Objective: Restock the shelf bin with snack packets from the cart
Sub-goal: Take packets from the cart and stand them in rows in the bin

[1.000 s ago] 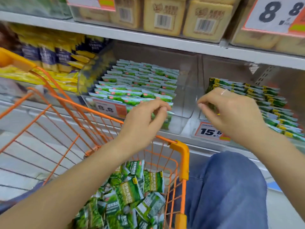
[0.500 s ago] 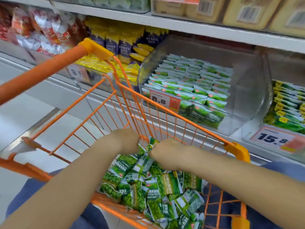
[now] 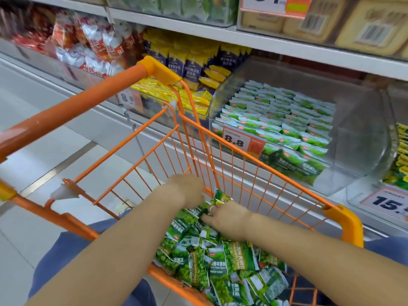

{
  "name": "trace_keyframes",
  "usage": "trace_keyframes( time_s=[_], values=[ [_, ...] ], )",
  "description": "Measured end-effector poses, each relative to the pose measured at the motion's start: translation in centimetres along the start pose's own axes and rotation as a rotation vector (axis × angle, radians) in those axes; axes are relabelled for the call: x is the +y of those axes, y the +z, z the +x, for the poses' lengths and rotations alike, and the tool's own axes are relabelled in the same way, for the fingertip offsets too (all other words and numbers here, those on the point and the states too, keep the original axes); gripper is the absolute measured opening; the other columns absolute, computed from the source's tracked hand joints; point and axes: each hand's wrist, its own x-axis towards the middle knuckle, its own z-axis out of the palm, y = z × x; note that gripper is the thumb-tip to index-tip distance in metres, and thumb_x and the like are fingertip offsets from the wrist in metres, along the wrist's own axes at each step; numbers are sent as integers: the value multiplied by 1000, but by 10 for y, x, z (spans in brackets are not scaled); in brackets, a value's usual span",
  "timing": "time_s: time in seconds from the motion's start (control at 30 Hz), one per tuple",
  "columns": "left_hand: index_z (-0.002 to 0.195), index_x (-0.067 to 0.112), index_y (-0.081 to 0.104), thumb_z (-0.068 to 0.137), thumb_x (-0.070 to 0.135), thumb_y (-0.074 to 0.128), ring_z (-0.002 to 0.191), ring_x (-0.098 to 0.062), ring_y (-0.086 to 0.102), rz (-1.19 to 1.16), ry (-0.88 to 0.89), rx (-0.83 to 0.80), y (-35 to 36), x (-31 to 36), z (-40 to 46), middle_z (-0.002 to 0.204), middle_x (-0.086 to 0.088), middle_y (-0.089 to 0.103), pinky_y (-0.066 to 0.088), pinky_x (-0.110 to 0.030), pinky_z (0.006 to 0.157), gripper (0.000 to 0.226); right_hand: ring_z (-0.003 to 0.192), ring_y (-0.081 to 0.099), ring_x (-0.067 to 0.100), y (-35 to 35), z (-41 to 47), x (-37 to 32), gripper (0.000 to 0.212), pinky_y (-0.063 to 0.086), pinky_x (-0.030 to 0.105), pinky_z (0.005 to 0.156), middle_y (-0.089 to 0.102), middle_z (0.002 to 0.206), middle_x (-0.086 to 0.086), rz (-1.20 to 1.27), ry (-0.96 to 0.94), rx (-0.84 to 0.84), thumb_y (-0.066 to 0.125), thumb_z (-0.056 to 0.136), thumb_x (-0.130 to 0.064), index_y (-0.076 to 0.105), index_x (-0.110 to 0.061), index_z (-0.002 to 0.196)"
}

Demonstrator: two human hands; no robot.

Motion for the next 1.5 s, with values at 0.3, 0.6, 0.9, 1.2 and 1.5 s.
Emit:
trace_keyframes(
  time_s=[0.3,0.6,0.9,1.2,1.5],
  values=[
    [96,19,72,96,50,45,92,-16,63,-1192,109,282,-41,18,-31,108,0,71,42,-45,103,41,60,60,17,-62,-77,39,18,54,30,63,64,72,7,1441,201,116,43,101,-17,48,-8,86],
    [102,8,68,84,28,65,78,-7,69,-1412,284,284,-57,44,-55,86,4,73,59,-29,73,27,63,59,12,-70,-146,45,24,50,27,59,65,70,-7,1478,248,546,66,76,-46,66,-27,91],
    [81,17,67,82,33,69,55,-1,53,-1097,432,557,-75,79,-53,60,14,59,39,-13,57,16,76,67,16,-50,-177,57,13,56,36,73,70,87,8,1473,473,973,66,87,-20,67,-10,95],
    [112,28,69,96,36,55,116,-9,54,-536,452,580,-118,127,23,121,10,65,44,-32,96,22,71,53,15,-50,-246,115,24,33,27,63,62,85,-1,484,990,1058,62,90,-30,65,-19,112],
    [103,35,70,81,50,70,126,-27,38,11,466,257,-145,174,100,128,-2,47,31,-37,102,27,90,64,32,-32,-225,142,26,30,47,108,69,73,9,137,985,785,73,81,-33,72,-15,99]
  ],
)
